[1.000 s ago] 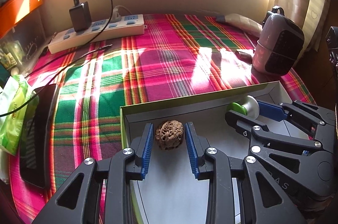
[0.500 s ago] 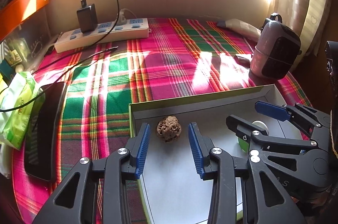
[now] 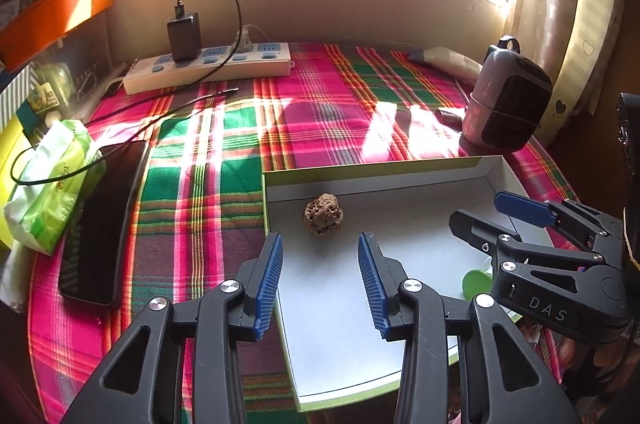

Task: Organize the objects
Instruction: 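Withdraw both open grippers from the box toward the remaining objects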

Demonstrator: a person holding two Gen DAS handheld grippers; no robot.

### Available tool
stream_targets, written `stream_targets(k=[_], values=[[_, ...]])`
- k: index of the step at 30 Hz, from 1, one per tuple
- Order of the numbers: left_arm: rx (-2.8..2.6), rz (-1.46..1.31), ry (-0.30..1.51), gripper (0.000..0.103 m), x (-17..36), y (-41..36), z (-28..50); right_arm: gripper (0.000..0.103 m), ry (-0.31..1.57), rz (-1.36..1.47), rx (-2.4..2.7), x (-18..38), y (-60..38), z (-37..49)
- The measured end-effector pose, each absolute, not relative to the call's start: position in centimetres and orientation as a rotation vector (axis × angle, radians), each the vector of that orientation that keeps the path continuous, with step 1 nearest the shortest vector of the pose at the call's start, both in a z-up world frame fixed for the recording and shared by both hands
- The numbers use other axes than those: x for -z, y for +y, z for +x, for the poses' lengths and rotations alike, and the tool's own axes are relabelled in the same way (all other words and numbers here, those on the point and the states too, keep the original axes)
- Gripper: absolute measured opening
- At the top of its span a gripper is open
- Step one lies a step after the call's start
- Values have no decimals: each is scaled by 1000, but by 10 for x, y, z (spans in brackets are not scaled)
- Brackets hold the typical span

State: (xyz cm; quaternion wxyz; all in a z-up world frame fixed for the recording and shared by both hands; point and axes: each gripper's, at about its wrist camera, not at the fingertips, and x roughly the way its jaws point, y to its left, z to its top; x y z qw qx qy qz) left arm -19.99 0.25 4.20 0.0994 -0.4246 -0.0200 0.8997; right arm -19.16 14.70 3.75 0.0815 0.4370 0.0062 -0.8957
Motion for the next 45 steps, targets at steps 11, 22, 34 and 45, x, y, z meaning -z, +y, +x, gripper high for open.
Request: stream_targets(k=[11,22,34,45], values=[[-2701,-1173,-64,37,-53,-2,-151,60,2,1187,2726,-55,159,-149],[-2689,-1188,-165,39,-43,-13,-109,60,25,1107,2746,-59,163,-107],[-2602,-1193,-261,42,-33,-12,-81,60,3,1091,2726,-46,167,-74],[-2553,-1248,-215,43,-17,5,-66,60,-8,1100,2724,-37,173,-58]])
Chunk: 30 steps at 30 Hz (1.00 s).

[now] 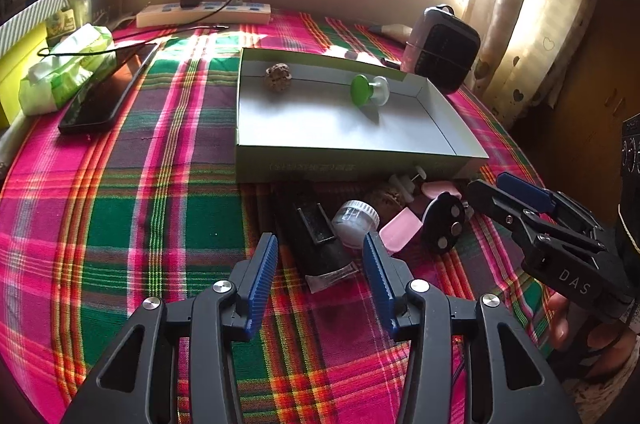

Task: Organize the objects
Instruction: 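Withdraw both open grippers from the box toward the remaining objects, then grasp the black round disc with the right gripper while the left gripper grasps the black rectangular device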

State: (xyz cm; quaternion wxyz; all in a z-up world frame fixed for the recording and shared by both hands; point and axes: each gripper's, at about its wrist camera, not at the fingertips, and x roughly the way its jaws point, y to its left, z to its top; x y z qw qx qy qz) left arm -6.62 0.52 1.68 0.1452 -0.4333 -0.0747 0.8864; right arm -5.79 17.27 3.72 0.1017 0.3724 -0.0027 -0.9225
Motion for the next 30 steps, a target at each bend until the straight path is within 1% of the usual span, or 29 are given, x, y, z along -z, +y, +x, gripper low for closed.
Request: stream_targets(k=[11,30], values=[[-2580,-1288,-150,43,-10,4,-67,60,-4,1135,2702,-28,172,-53],[-2628,-1302,-187,44,-7,-20,-75,60,40,1216,2651,-11,156,-55]])
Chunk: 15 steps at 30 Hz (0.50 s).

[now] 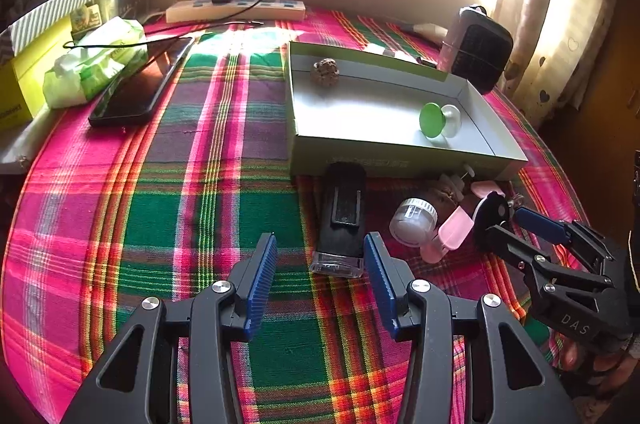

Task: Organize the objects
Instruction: 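Grasp the black round disc with the right gripper while the left gripper grasps the black rectangular device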

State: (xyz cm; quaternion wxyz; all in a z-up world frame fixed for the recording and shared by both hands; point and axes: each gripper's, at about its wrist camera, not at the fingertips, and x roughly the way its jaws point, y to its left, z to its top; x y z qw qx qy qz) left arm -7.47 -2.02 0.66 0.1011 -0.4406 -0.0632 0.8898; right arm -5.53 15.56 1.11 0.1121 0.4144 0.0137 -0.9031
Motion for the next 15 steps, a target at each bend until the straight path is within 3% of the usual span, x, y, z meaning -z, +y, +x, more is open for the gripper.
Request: stream_targets(k=[15], values=[[-2606,-1306,-122,44,-4,-13,-92,60,56,1242,2649,-8,152,-66]])
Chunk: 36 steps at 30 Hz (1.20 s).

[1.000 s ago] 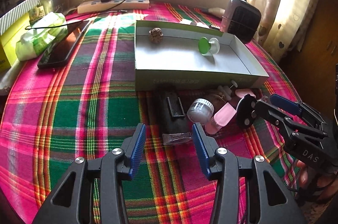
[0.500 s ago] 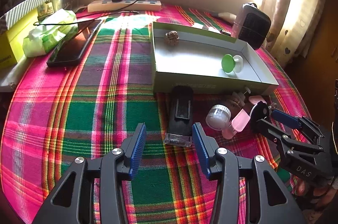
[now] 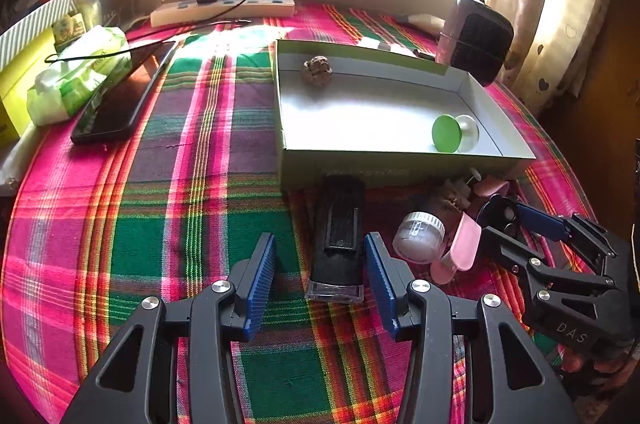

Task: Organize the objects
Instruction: 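Grasp the black round disc with the right gripper while the left gripper grasps the black rectangular device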

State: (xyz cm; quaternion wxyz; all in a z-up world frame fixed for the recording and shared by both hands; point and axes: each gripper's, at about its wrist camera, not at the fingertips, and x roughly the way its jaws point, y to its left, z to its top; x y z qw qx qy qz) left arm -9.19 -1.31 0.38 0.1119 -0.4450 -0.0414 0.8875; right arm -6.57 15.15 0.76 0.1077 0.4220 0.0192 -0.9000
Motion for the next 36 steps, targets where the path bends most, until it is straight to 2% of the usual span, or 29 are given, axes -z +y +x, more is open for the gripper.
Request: stream_targets(k=[6,10,15,17,24,36], values=[[-2614,-1294,-112,44,-3,-12,-94,59,53,1253,2683,-8,157,-65],[-2617,-1297,-110,44,-3,-12,-95,44,41,1256,2687,-8,160,-65],[-2626,-1298,-124,43,-3,-13,-96,38,37,1260,2668,-7,159,-64],[-2631,-1302,-128,41,-3,-13,-96,31,28,1256,2668,-7,160,-64],[-2656,-1316,-131,25,-3,-16,-96,29,4,1238,2665,-9,163,-60],[-2657,-1315,-132,25,-3,-17,-94,28,-9,1234,2659,-8,164,-58]])
